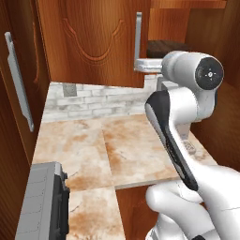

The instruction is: Move the bowls from the cabinet to the plates on the dining table.

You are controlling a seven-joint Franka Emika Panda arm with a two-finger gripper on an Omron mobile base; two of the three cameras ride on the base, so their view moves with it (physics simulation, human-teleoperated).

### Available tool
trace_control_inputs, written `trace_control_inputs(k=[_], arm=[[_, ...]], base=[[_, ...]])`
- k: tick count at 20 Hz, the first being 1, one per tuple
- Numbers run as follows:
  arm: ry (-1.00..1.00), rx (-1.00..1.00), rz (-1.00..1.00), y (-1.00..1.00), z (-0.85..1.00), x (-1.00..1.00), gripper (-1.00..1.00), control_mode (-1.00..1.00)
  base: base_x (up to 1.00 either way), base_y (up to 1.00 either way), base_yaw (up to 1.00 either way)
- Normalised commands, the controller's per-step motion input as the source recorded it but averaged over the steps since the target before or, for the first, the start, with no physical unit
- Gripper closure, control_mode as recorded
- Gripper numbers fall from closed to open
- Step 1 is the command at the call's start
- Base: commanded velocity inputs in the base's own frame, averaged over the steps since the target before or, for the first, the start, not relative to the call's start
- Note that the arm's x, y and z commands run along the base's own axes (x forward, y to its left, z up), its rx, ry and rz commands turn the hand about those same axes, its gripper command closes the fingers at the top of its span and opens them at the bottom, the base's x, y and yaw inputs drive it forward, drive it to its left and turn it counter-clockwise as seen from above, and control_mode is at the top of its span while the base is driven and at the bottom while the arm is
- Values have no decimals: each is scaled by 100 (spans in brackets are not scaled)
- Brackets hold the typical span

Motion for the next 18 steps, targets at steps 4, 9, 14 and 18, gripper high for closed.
trace_control_inputs(k=[4,9,14,18], arm=[[8,16,24,-19,0,46,100,-100],[8,14,21,-15,3,27,100,-100],[13,11,20,-10,3,19,100,-100],[16,10,20,-5,5,22,100,-100]], base=[[0,0,0],[0,0,0],[0,0,0],[0,0,0]])
